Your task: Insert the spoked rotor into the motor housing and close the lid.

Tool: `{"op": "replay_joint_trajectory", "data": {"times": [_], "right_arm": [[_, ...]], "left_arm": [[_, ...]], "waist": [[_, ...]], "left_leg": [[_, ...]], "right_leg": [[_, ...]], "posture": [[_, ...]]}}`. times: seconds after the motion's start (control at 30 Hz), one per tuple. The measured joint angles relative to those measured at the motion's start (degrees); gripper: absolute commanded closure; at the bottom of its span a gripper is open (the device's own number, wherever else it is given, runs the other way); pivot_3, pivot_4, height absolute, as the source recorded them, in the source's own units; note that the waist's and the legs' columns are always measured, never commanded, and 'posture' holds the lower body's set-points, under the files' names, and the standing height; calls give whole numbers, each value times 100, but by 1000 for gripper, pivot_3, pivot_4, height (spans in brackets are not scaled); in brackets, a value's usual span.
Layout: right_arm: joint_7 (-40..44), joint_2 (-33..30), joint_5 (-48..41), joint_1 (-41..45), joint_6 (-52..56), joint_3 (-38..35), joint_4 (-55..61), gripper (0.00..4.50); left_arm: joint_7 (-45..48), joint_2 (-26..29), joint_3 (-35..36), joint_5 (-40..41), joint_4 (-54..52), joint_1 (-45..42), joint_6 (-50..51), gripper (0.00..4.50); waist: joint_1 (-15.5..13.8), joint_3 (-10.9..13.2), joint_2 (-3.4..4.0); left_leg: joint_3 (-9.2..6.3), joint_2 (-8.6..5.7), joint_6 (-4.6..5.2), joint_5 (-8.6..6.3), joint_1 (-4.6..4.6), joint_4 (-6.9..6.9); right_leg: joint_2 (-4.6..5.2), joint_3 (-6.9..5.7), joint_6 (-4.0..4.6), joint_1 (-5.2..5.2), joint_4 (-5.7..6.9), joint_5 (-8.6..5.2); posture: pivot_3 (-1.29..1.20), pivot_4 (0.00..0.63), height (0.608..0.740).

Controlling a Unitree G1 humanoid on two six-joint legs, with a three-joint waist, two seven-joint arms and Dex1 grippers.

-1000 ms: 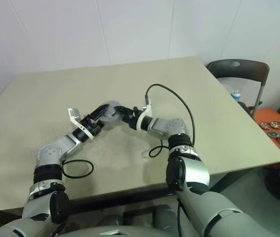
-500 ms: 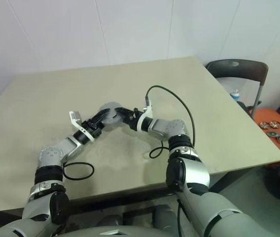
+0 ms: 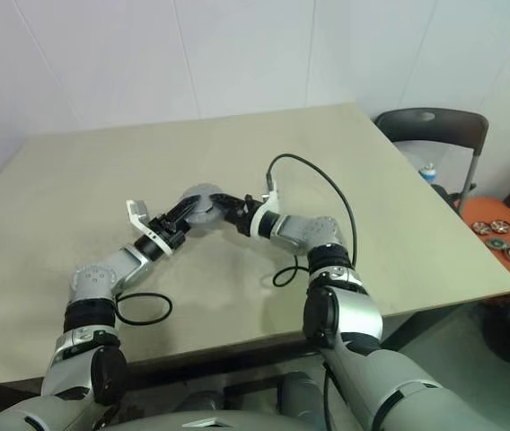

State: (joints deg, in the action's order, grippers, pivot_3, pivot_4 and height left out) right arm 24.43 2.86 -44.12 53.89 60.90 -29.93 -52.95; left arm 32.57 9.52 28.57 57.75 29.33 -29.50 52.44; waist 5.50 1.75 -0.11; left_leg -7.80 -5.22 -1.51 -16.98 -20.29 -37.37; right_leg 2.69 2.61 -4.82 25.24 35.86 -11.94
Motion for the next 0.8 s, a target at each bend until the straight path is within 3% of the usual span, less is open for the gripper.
{"op": "replay_joint_trajectory", "data": {"times": [0.13,0.3,0.8], "right_arm": [[59,30,16,-99,28,114,302,2370],[68,126,70,-265,-50,277,521,783],[-75,99,147,-240,-76,289,287,783]], "left_arm": [[1,-5,-5,41,-57,-21,17,2019],[-25,-1,-29,9,-80,-20,-26,2019],[-167,177,19,-102,22,-74,-254,2019]], "waist": [[2,-1,-1],[2,-1,-1],[4,-2,-4]], "left_leg": [[0,0,0,0,2,0],[1,0,-1,0,3,-4],[2,-1,-2,1,4,-6]], "right_leg": [[0,0,0,0,2,0],[-1,1,0,1,9,0],[-1,2,0,1,13,0]], "posture": [[0,0,740],[0,0,740],[0,0,740]]}}
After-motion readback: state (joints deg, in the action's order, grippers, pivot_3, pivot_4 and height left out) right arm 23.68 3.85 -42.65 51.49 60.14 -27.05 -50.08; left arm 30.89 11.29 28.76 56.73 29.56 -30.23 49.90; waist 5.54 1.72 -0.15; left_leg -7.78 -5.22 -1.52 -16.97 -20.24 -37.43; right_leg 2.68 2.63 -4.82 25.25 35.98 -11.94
